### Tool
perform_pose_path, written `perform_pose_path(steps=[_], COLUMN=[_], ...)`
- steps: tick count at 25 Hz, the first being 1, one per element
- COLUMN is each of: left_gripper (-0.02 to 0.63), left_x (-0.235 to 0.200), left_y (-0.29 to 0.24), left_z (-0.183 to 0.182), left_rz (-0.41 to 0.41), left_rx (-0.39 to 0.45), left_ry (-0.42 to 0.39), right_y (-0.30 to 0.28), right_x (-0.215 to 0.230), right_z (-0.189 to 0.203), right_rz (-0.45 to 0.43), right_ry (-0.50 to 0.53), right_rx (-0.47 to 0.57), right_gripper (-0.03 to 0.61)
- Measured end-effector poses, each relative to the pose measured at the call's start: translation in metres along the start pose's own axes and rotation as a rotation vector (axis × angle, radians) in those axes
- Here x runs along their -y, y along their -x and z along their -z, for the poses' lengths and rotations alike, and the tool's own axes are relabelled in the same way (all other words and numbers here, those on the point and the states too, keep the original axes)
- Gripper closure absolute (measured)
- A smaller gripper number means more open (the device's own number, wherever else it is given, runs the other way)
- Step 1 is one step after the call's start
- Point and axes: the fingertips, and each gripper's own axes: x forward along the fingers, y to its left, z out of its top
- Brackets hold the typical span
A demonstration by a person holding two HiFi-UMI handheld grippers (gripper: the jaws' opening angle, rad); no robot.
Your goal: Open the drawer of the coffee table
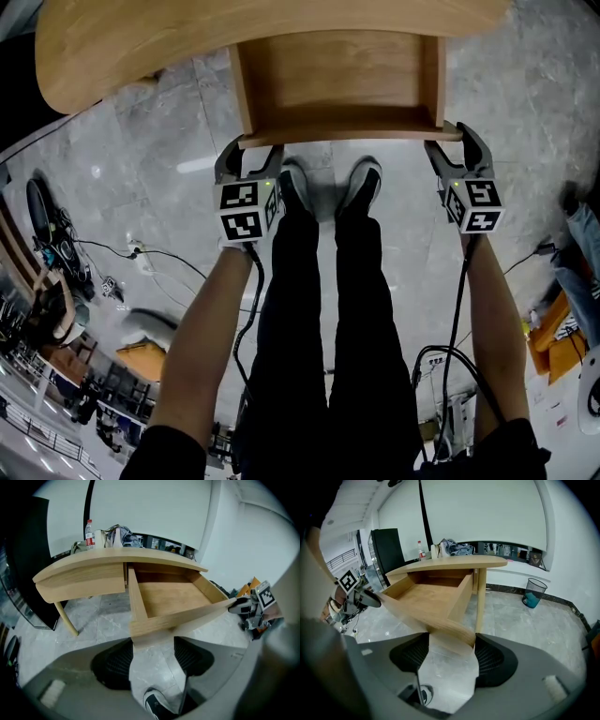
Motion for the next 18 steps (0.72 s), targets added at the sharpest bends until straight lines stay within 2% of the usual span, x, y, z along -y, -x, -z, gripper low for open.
perform_pose_path(steps=[10,18], left_gripper=[0.328,0.329], left_x=[0.0,-0.001], left_y=[-0.009,-0.015], left_z=[0.012,0.019], left_rz=[0.007,0.011], left_rx=[-0.042,-0.081], left_ry=[-0.018,-0.074], right_y=[-0.008,-0.014], right_x=[0.0,0.0], right_z=[0.014,0.023], right_rz=[0.008,0.0], right_ry=[-0.003,-0.015], right_rx=[-0.023,-0.068], right_gripper=[0.282,0.282])
